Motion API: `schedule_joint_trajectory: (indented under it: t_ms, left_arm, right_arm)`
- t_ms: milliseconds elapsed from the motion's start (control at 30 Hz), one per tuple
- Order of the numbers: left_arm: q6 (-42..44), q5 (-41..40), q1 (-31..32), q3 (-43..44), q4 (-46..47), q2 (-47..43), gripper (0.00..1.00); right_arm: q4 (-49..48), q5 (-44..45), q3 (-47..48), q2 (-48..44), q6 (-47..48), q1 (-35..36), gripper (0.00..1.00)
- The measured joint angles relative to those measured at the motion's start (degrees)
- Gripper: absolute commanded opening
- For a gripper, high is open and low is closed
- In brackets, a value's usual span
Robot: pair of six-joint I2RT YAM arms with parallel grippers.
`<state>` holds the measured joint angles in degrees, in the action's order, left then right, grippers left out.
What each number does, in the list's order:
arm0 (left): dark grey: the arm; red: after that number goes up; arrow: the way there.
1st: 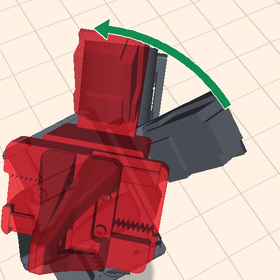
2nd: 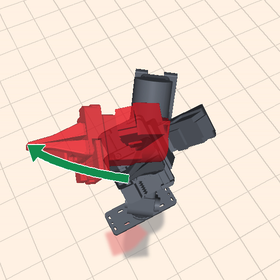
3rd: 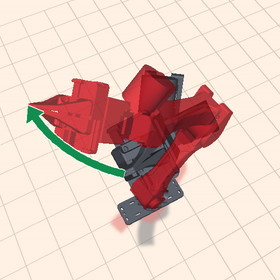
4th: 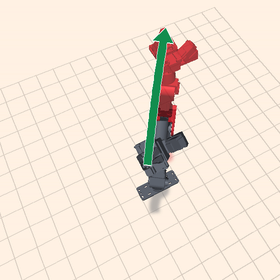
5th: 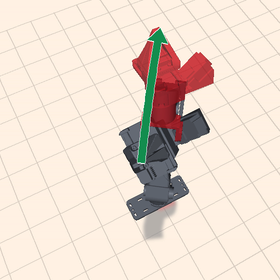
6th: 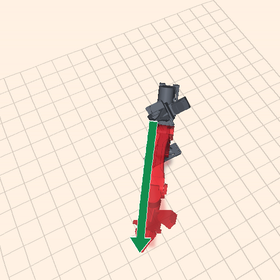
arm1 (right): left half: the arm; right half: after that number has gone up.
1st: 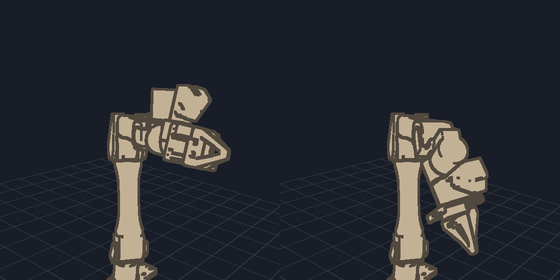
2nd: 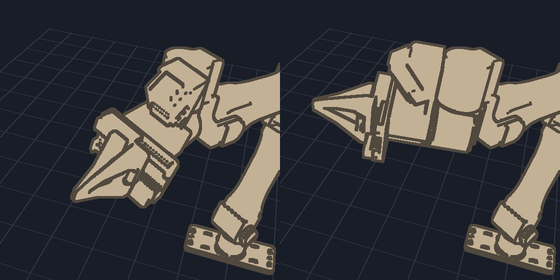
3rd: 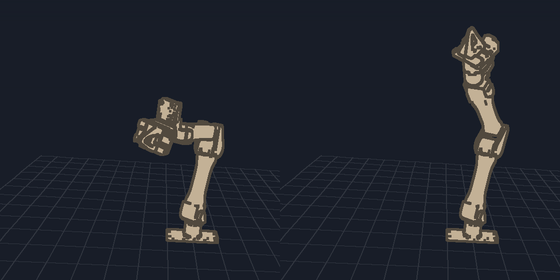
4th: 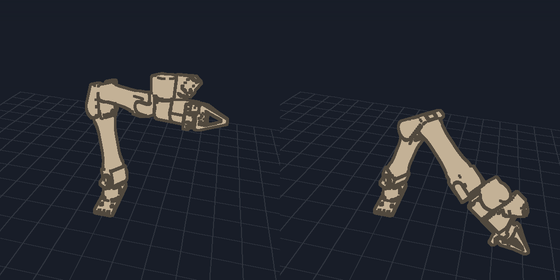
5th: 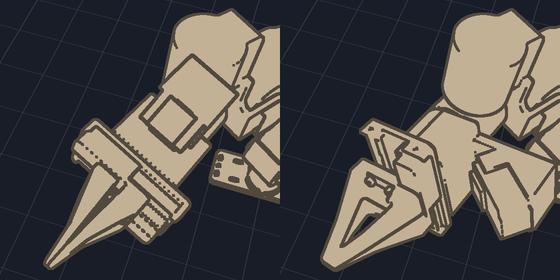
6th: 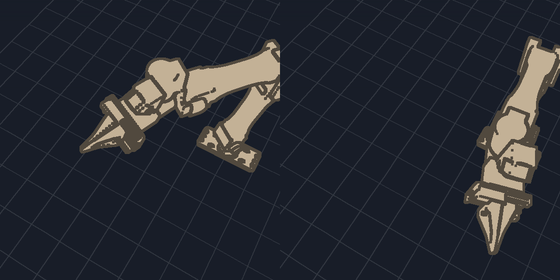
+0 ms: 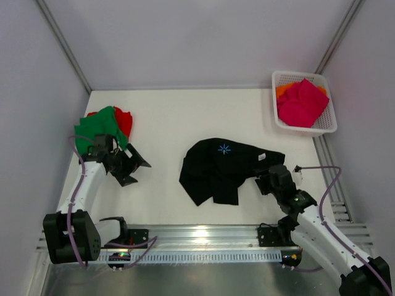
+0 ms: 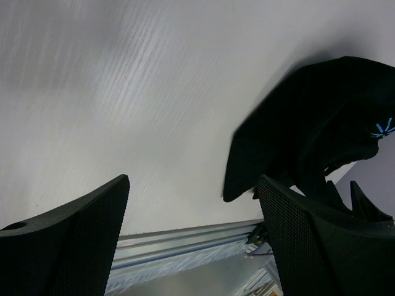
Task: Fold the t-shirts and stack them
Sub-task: Flatten out the tshirt
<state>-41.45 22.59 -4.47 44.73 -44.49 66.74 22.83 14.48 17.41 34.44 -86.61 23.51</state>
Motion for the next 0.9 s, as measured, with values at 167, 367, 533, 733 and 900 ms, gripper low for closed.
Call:
schedule_joint_trajectory:
  t_ms: [167,367,533,733,900]
  left_arm:
    - [0.17,-0.02,0.0,0.0,-0.17,-0.02,0.87]
    - [0.52,-0.09,0.0,0.0,-0.52,-0.42,0.87]
    - [1.03,-0.09,0.0,0.0,-0.63,-0.55,0.87]
    - [1.03,-0.09,0.0,0.0,-0.63,-0.59,0.87]
    - [1.05,-0.15,0.02,0.11,-0.63,-0.59,0.87]
  right_arm:
    - [-0.85,0.63,-2.84,3.26,-1.79,0.0,0.53]
    - [-3.58,0.68,-3.67,6.75,-2.54,0.0,0.53]
    - [-5.95,0.83,-3.65,8.5,-2.23,0.0,0.53]
    - [-9.86,0.85,-2.69,13.86,-1.7,0.0,0.53]
    - [-13.27,0.76,-0.33,19.28,-0.55,0.0,0.53]
